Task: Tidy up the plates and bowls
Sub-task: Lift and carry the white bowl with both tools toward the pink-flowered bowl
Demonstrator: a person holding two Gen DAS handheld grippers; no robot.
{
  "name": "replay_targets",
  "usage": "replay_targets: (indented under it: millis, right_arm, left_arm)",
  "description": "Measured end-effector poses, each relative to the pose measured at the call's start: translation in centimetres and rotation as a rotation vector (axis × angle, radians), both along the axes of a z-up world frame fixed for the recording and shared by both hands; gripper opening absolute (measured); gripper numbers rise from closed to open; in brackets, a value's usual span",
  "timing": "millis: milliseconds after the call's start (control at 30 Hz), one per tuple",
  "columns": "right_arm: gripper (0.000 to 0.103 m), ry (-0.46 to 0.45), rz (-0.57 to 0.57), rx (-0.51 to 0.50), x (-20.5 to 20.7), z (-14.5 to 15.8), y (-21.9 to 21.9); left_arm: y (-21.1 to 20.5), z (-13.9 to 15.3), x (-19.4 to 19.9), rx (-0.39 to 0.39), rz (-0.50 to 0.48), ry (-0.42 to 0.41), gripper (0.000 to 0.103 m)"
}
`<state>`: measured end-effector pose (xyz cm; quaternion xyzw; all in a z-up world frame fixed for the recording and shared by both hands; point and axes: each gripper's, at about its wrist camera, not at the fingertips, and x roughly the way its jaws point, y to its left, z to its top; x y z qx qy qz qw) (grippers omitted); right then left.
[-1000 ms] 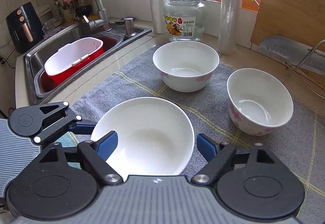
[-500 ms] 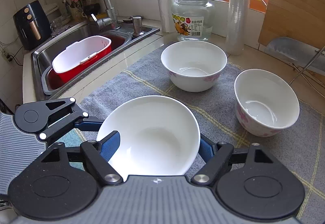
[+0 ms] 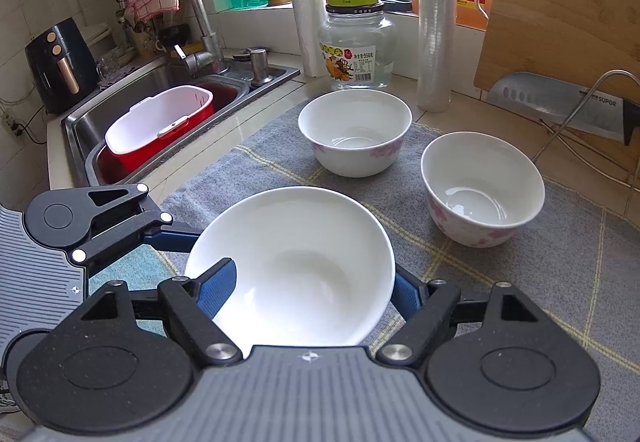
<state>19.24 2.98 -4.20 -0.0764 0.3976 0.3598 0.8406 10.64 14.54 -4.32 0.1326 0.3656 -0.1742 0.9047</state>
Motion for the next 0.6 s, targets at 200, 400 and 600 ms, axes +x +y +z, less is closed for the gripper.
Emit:
replay_targets:
  millis: [200, 400, 600]
  right_arm:
    - [0.085, -0.009, -0.052, -0.001, -0.7, 0.3, -3.0]
    - [0.085, -0.016, -0.102, 0.000, -1.3, 0.4, -5.9]
    - [0.085, -0.024, -0.147, -0.004, -1.6, 0.5, -8.5]
  left_arm:
    - [-2.6, 0.3, -0.1, -0.009, -0.049, 0.000, 0.084]
    - [-5.3, 0.3, -0.1, -0.010, -0.097, 0.000, 0.084]
    - [-7.6, 0.3, 0.4, -0.017, -0.141, 0.002, 0.084]
